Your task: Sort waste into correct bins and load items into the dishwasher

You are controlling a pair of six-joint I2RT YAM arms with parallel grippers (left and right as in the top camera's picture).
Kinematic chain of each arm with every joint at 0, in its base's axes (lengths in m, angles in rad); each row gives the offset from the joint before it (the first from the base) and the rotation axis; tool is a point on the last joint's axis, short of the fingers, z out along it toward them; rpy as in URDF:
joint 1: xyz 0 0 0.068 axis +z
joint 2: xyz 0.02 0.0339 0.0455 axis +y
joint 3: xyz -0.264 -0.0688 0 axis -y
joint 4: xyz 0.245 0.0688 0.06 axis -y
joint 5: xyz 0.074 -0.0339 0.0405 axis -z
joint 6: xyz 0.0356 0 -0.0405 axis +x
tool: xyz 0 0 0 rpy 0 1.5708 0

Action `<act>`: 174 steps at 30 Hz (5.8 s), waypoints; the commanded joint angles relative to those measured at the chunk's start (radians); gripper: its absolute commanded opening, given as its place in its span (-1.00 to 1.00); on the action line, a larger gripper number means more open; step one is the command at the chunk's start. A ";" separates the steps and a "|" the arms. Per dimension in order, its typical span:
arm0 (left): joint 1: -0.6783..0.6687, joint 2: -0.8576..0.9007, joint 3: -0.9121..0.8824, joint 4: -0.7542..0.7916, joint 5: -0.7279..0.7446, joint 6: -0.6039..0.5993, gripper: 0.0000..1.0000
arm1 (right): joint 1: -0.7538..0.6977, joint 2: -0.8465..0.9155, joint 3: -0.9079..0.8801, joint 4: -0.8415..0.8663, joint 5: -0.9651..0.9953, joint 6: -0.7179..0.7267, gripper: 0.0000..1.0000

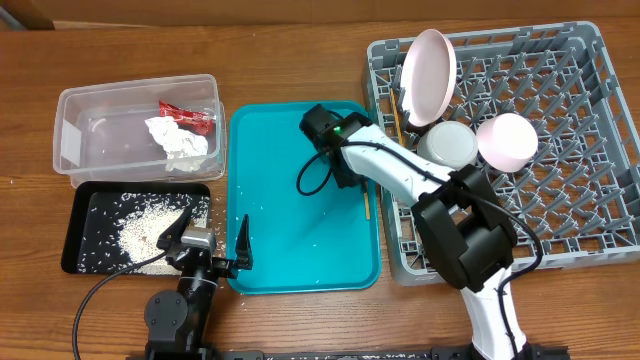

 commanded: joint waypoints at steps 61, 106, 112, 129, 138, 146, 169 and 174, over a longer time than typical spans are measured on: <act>0.006 -0.006 -0.003 -0.002 0.006 -0.014 1.00 | -0.010 -0.058 -0.117 0.103 -0.062 -0.008 -0.32; 0.006 -0.006 -0.003 -0.002 0.006 -0.014 1.00 | -0.237 -0.340 -0.036 0.023 -0.329 -0.172 -0.92; 0.006 -0.006 -0.003 -0.002 0.006 -0.014 1.00 | -0.238 -0.344 -0.030 0.010 -0.276 -0.164 -0.62; 0.006 -0.006 -0.003 -0.002 0.006 -0.014 1.00 | -0.036 -0.827 -0.025 -0.074 -0.568 -0.161 1.00; 0.006 -0.006 -0.003 -0.002 0.006 -0.014 1.00 | 0.042 -1.041 -0.025 -0.146 -0.592 -0.165 1.00; 0.006 -0.006 -0.003 -0.002 0.006 -0.014 1.00 | 0.043 -1.143 -0.025 -0.225 -0.370 -0.165 1.00; 0.006 -0.006 -0.003 -0.002 0.006 -0.014 1.00 | -0.392 -1.632 -0.862 0.562 -0.388 -0.164 1.00; 0.006 -0.006 -0.003 -0.002 0.006 -0.014 1.00 | -0.419 -1.806 -1.088 0.652 -0.387 -0.165 1.00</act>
